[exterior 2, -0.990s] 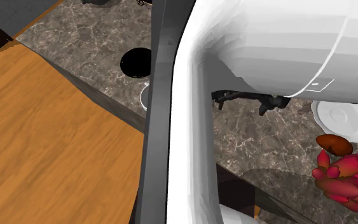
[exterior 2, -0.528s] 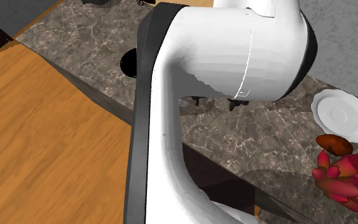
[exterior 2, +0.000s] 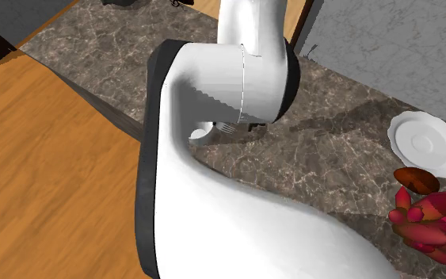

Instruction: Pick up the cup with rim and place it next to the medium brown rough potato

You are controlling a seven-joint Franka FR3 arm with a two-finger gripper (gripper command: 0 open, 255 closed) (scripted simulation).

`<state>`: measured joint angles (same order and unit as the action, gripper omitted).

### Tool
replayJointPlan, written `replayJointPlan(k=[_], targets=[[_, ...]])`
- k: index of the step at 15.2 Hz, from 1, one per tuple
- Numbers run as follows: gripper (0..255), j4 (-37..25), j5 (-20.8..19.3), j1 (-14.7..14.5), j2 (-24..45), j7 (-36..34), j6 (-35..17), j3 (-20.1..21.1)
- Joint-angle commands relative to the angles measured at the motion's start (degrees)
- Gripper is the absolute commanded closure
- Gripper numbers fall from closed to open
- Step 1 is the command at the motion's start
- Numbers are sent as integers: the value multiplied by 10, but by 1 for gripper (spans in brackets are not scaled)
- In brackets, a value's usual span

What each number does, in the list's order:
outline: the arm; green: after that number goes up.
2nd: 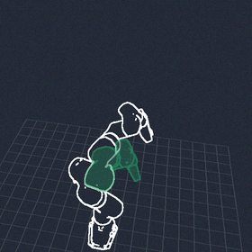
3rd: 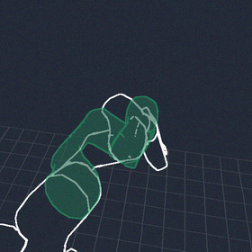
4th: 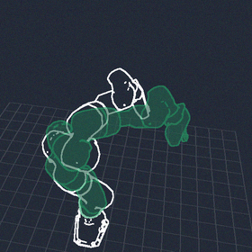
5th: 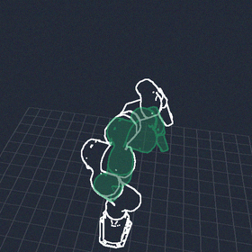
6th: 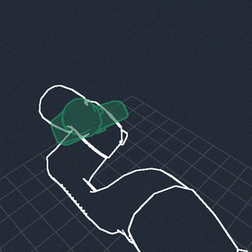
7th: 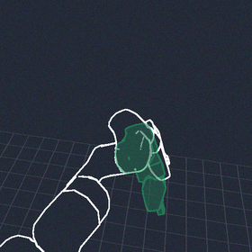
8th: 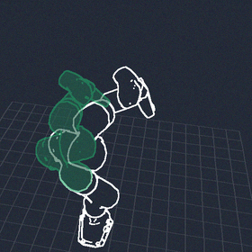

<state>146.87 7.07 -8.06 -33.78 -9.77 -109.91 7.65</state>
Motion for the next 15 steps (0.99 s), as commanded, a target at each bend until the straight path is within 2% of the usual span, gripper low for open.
replayJointPlan(k=[1,5,12,15], targets=[[0,7,17,-9,24,-6,-38,9],[0,6,49,-29,85,-21,-112,32],[0,38,56,-33,115,-19,-175,40],[0,41,56,-33,118,-19,-180,41]])
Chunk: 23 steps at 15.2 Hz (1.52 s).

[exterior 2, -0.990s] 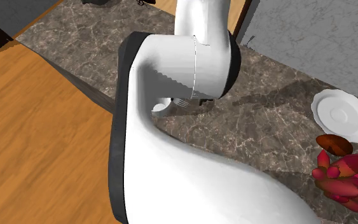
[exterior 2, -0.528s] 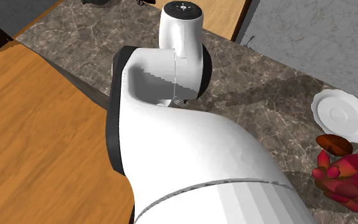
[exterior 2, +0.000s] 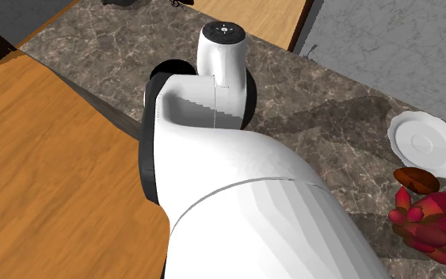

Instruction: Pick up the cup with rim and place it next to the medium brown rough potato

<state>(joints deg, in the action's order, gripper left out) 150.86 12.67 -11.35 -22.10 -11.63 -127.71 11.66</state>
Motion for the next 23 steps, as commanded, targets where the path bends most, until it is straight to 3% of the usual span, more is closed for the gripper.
replayJointPlan(k=[1,6,7,16,23], targets=[[0,1,0,0,1,0,-2,1],[0,1,0,0,1,0,-2,1],[255,1,0,0,1,0,-2,1],[255,1,0,0,1,0,-2,1],[255,-31,-5,1,-31,-6,61,-5]])
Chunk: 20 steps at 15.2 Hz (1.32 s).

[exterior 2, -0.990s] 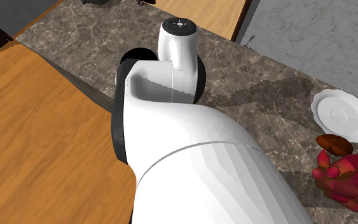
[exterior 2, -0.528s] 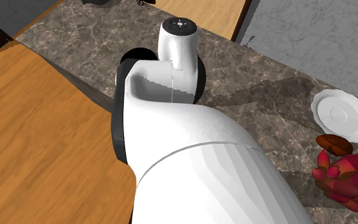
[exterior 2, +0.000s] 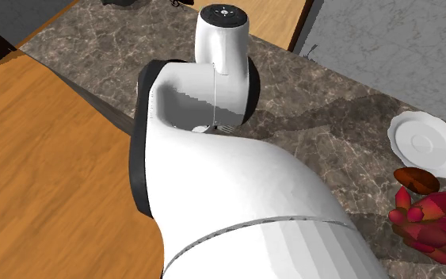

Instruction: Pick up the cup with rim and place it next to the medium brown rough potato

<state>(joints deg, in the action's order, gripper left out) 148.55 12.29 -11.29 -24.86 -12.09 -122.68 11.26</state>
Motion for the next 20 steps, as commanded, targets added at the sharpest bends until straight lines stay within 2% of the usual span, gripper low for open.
replayJointPlan(k=[1,20], targets=[[255,-13,-2,1,-7,-2,20,-2],[255,-129,-15,5,-49,-16,177,-15]])
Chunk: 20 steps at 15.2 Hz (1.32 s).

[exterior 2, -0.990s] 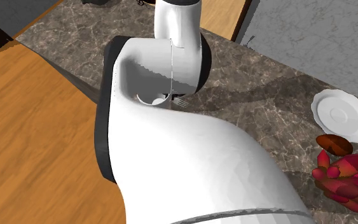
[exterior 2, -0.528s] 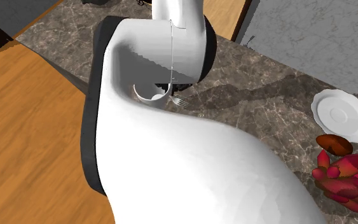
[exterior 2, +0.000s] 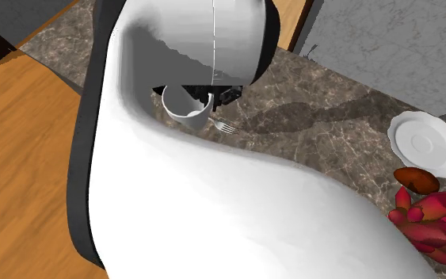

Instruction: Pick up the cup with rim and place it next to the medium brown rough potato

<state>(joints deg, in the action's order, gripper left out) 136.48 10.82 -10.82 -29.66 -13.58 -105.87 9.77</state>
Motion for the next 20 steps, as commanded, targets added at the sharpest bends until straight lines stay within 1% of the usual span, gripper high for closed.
replayJointPlan(k=[1,12,13,20], targets=[[255,-15,-1,0,-1,-2,16,-1],[255,-100,-7,3,0,-10,100,-7],[255,-102,-8,3,0,-11,101,-8],[255,-58,-48,34,-56,82,126,-85]])
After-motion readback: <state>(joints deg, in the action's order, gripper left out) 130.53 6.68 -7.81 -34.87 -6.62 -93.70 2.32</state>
